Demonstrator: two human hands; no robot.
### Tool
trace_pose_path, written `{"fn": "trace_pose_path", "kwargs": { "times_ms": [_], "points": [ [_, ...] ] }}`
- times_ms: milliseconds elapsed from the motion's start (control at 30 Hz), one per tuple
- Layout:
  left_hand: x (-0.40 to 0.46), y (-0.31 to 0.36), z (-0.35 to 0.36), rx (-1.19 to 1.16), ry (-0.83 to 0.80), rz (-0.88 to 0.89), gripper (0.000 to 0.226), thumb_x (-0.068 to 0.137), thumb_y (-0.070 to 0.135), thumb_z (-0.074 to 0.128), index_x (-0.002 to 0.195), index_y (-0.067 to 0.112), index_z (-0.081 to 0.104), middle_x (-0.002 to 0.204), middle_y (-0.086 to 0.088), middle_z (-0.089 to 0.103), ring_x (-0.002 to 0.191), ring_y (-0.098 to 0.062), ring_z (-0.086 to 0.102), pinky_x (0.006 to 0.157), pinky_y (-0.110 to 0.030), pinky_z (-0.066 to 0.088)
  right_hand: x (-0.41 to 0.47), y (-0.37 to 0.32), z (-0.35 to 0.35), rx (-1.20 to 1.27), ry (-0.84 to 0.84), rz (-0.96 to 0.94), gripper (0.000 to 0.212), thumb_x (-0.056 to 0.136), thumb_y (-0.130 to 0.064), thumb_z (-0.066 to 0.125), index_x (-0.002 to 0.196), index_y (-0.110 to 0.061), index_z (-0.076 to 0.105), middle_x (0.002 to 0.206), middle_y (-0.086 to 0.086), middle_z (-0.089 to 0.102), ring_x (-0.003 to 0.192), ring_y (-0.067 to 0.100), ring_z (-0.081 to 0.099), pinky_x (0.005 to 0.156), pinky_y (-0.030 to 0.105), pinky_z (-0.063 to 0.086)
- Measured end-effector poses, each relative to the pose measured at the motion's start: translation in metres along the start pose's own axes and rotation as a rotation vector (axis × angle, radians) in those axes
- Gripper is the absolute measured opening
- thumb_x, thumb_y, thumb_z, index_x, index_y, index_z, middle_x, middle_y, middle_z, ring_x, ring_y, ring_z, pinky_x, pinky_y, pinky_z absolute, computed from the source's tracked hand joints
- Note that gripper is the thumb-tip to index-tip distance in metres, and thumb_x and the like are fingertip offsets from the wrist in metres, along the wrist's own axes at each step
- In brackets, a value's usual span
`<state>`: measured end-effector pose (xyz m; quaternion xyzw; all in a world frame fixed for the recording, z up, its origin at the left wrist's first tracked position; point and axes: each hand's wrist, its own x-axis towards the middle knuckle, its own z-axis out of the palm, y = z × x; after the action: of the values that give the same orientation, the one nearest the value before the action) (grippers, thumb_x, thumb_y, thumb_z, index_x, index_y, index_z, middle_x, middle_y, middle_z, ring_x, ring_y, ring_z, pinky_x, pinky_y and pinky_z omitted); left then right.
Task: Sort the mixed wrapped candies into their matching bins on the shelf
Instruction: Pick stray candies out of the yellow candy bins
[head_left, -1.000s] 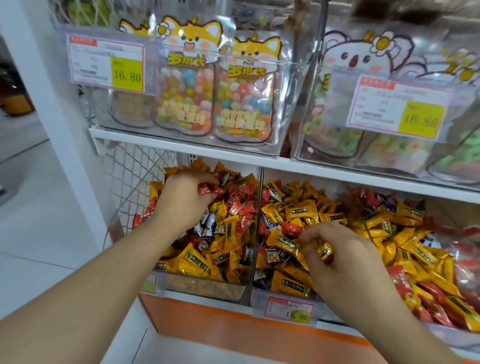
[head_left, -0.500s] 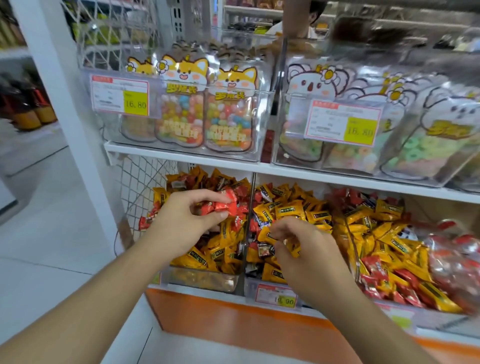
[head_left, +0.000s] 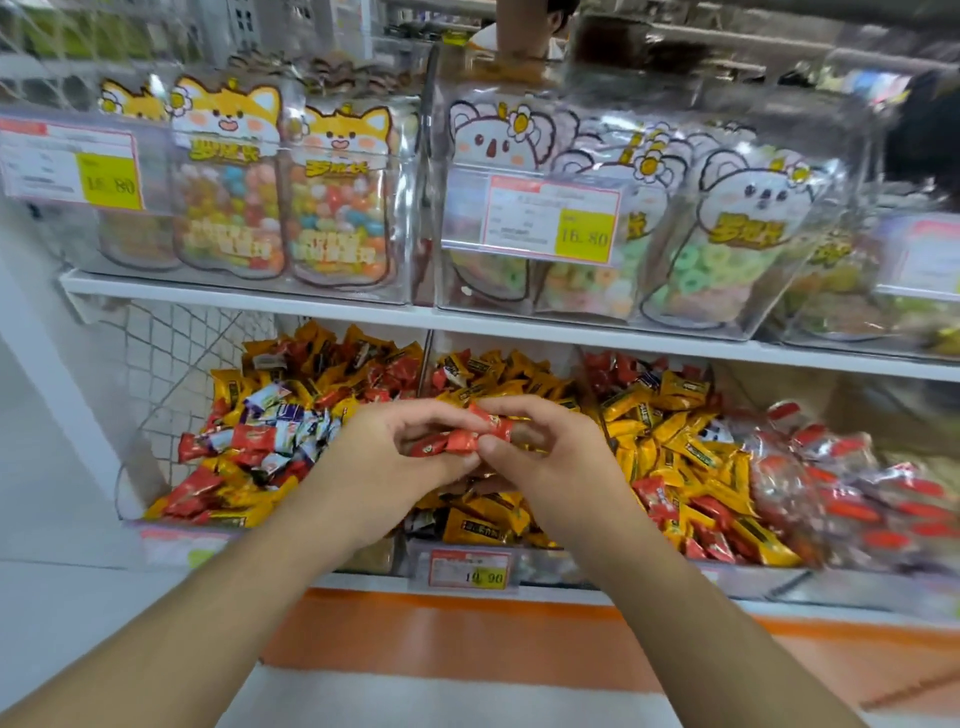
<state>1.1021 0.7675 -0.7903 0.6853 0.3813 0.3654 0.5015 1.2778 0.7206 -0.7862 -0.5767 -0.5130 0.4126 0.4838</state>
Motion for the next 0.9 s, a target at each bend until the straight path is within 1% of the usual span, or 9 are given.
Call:
{"fn": "trace_pose_path", "kwargs": {
  "times_ms": [167,300,433,500,600,667,767,833,900],
  "points": [
    [0.01,-0.004,0.021,-0.026,0.012,-0.02,0.032,0.087,0.004,0.08,0.104,0.03,0.079,0.1,0.008,0.079,0.098,-0.009,0.074,0.086,-0.03,0.061,0.0,0.005,-0.015,-0.014,0.12,0.062,0.021,0.094,-0.011,0.074,0.106,-0.028,0.073,0.093,0.007,0.076,0.074,0.018,0.077,0.066,0.031,0.064],
    [0.015,-0.007,0.032,0.006,0.032,-0.019,0.032,0.088,0.007,0.079,0.105,0.034,0.079,0.103,0.012,0.078,0.099,-0.006,0.073,0.084,-0.026,0.06,0.002,0.01,-0.029,-0.123,0.214,0.029,0.026,0.089,-0.009,0.078,0.101,-0.032,0.073,0.079,-0.002,0.077,0.071,0.014,0.076,0.073,0.044,0.064],
    [0.018,-0.01,0.033,-0.066,0.037,-0.075,0.026,0.091,0.015,0.077,0.105,0.036,0.08,0.111,0.015,0.076,0.109,-0.004,0.068,0.088,-0.026,0.057,-0.001,0.01,-0.054,-0.144,0.276,0.004,0.028,0.089,-0.007,0.078,0.098,-0.033,0.073,0.065,-0.011,0.069,0.068,0.014,0.074,0.066,0.034,0.061],
    [0.019,-0.009,0.035,-0.114,0.025,-0.104,0.024,0.092,0.016,0.076,0.106,0.035,0.08,0.115,0.014,0.075,0.112,-0.008,0.068,0.091,-0.031,0.057,-0.005,0.011,-0.07,-0.209,0.31,-0.026,0.029,0.088,-0.009,0.079,0.098,-0.036,0.073,0.062,-0.005,0.061,0.066,0.022,0.07,0.064,0.038,0.062],
    [0.02,-0.007,0.041,-0.209,0.009,-0.14,0.025,0.092,0.009,0.074,0.106,0.028,0.081,0.115,0.006,0.075,0.104,-0.021,0.074,0.085,-0.031,0.061,-0.015,0.016,-0.097,-0.357,0.382,-0.063,0.031,0.089,-0.012,0.079,0.096,-0.04,0.071,0.069,0.007,0.054,0.057,0.017,0.054,0.054,0.035,0.055],
    [0.02,-0.006,0.047,-0.211,-0.004,-0.129,0.025,0.092,0.007,0.074,0.105,0.027,0.081,0.115,0.007,0.075,0.104,-0.02,0.074,0.086,-0.033,0.062,-0.023,0.017,-0.112,-0.445,0.419,-0.066,0.03,0.089,-0.014,0.079,0.098,-0.041,0.069,0.076,0.008,0.061,0.054,0.008,0.05,0.049,0.03,0.05],
    [0.02,-0.003,0.055,-0.182,-0.025,-0.104,0.026,0.091,0.007,0.074,0.104,0.028,0.081,0.113,0.007,0.076,0.103,-0.013,0.073,0.083,-0.025,0.06,-0.033,0.019,-0.125,-0.512,0.415,-0.041,0.032,0.09,-0.013,0.077,0.101,-0.041,0.066,0.08,0.006,0.066,0.05,0.006,0.051,0.042,0.022,0.045],
    [0.02,-0.001,0.061,-0.146,-0.038,-0.099,0.027,0.091,0.009,0.075,0.104,0.032,0.081,0.111,0.008,0.076,0.097,-0.011,0.075,0.085,-0.026,0.06,-0.037,0.023,-0.13,-0.591,0.375,0.006,0.033,0.091,-0.015,0.077,0.106,-0.042,0.066,0.085,-0.006,0.069,0.056,0.006,0.058,0.048,0.017,0.049],
    [0.019,0.001,0.066,-0.117,-0.054,-0.096,0.028,0.092,0.01,0.075,0.104,0.035,0.081,0.109,0.01,0.076,0.094,-0.012,0.076,0.089,-0.033,0.061,-0.04,0.027,-0.133,-0.675,0.337,0.041,0.037,0.09,-0.018,0.078,0.116,-0.043,0.068,0.096,-0.018,0.069,0.074,-0.002,0.064,0.06,0.01,0.052]
  ]
}}
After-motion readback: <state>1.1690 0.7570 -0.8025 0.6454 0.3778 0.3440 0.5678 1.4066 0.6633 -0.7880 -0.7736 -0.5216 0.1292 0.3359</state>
